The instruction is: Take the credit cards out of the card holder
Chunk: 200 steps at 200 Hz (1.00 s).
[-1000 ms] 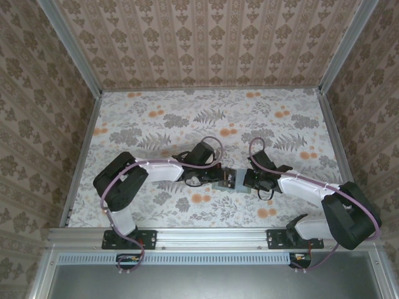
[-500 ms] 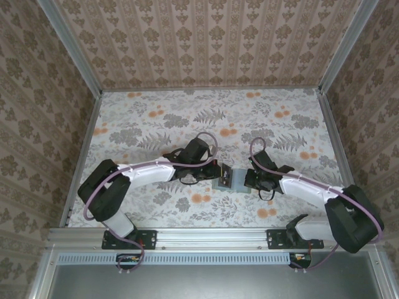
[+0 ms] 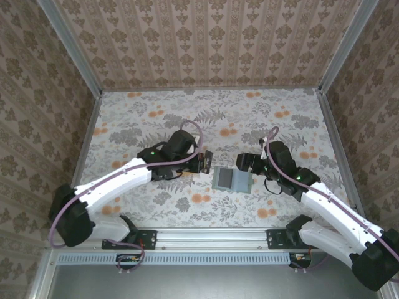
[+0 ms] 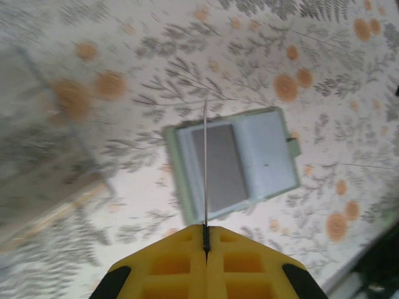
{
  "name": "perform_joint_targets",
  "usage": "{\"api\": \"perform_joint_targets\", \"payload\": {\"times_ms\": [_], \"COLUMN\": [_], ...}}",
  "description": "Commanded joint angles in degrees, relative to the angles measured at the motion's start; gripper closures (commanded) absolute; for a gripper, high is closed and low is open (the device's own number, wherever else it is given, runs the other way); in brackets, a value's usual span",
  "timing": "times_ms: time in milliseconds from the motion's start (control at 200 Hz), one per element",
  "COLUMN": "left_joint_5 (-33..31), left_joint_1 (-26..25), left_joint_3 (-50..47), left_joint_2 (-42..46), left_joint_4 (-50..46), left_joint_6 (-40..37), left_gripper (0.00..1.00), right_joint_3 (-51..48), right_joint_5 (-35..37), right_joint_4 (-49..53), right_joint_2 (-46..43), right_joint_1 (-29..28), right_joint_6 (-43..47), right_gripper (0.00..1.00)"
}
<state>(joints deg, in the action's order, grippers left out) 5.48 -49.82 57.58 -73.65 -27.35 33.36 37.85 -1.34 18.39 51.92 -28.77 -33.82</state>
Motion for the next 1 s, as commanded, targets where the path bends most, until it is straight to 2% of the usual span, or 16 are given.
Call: {"api": "perform_joint_targets", "payload": {"times_ms": [0, 240, 350, 480, 605, 705, 995], "left_joint_5": [-8.77, -16.58, -16.58, -12.54, -16.43, -13.05, -6.8], "left_joint_1": [0.4, 0.33, 0.33, 0.45, 1.88, 4.57, 9.32], "left_joint_3": [1.19, -2.09, -4.77, -8.88, -11.72, -11.66, -10.49], "left_joint_2": [4.43, 14.79, 19.5, 26.53, 31.67, 31.87, 29.36], "left_joint_4": [-10.65, -12.02, -11.63, -11.08, -9.39, -13.34, -20.83], "left_joint_6": [-10.76, -28.3, -38.09, -50.77, -56.87, -63.0, -72.15], "left_gripper": [1.0, 1.0, 1.0, 1.0, 1.0, 1.0, 1.0], "right_joint_3": [2.31, -0.27, -1.95, -2.75, -3.77, -5.0, -6.08], "right_joint_5": [-2.62, -2.97, -2.97, 0.12, 1.64, 2.27, 6.5], "right_joint_4": [-2.58, -11.33, -14.69, -15.1, -15.63, -16.59, -15.11], "right_joint_2": [-0.24, 0.81, 0.99, 0.58, -0.72, -1.94, -3.82], "right_joint_1": [-0.33, -1.87, -2.51, -3.13, -3.22, -3.22, -3.22], "right_joint_6": [2.16, 0.84, 1.2, 0.82, 1.59, 2.09, 1.92], "right_gripper": [0.0, 0.0, 0.0, 0.0, 0.0, 0.0, 0.0]}}
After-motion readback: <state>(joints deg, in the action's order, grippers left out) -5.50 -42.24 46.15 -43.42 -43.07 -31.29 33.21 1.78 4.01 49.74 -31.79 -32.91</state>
